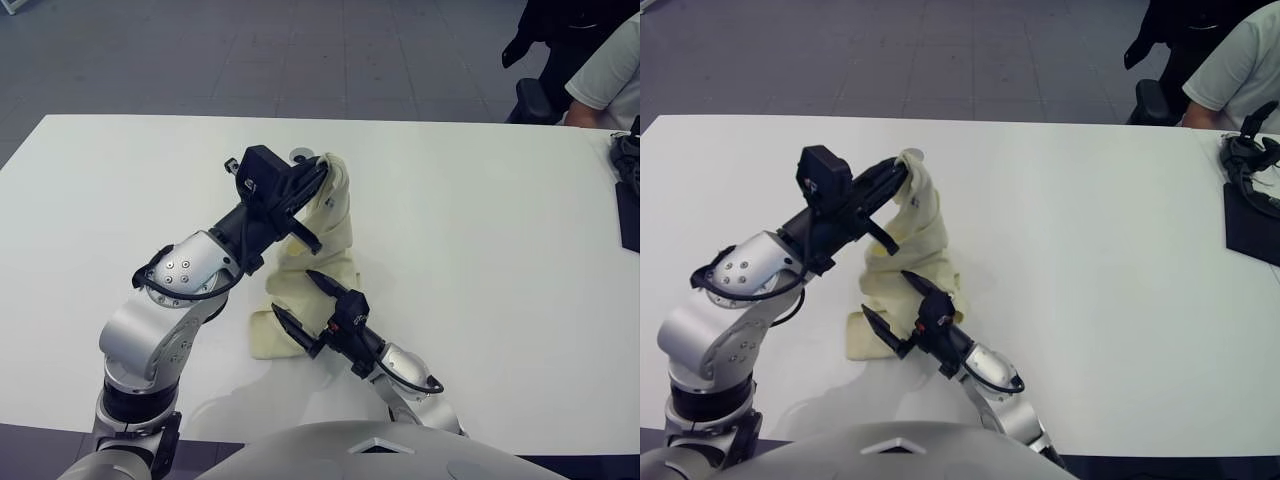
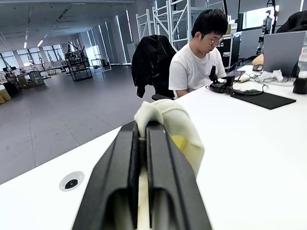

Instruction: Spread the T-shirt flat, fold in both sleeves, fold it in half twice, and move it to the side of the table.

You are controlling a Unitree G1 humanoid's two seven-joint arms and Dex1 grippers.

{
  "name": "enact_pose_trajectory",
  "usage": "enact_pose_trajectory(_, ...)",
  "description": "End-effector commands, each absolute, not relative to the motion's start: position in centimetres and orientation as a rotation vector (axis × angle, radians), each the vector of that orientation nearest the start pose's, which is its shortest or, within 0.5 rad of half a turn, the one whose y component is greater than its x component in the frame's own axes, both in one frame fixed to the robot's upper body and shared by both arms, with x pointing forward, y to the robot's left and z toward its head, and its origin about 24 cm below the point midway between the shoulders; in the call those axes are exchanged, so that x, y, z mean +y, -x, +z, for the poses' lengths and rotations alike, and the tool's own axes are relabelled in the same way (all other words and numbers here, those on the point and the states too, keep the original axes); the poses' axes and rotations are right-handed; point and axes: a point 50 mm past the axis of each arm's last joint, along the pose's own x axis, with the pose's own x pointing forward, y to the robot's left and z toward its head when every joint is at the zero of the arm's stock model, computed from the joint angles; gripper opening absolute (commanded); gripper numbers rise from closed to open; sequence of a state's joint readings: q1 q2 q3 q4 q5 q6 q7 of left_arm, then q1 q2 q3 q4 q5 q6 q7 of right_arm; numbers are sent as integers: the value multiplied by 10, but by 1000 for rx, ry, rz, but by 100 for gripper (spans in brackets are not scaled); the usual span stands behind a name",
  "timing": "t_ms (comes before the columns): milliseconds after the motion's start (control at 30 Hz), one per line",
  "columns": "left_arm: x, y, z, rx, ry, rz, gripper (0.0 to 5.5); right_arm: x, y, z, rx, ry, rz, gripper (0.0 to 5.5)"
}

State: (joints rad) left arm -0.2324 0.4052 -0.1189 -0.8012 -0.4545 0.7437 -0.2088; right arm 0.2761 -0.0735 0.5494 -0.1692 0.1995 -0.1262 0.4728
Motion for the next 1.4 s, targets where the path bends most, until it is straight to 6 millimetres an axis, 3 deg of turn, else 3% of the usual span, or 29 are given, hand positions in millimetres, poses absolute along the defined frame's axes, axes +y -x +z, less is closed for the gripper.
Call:
enact_pose_trajectory(33, 108, -222, 185, -144, -120, -684, 3, -11, -154, 61, -126, -346, 972, 379)
enact_pose_trajectory(333, 101, -219, 175, -96, -101, -709, 3, 1, -160, 81, -136, -443, 953, 225)
enact_pose_trajectory(767, 93, -210, 166, -65, -94, -758, 3, 5, -172, 82, 39, -549, 895, 2)
enact_pose_trajectory(1100, 112, -222, 178, -113, -95, -665, 3, -2, -175, 81, 47, -554, 878, 0)
enact_pose_trajectory(1267, 134, -236, 196, -181, -68, -549, 3, -20, -175, 80, 18, -533, 918, 0)
enact_pose_trajectory(1400, 149, -238, 199, -184, -81, -495, 3, -41, -171, 80, 8, -463, 987, 0)
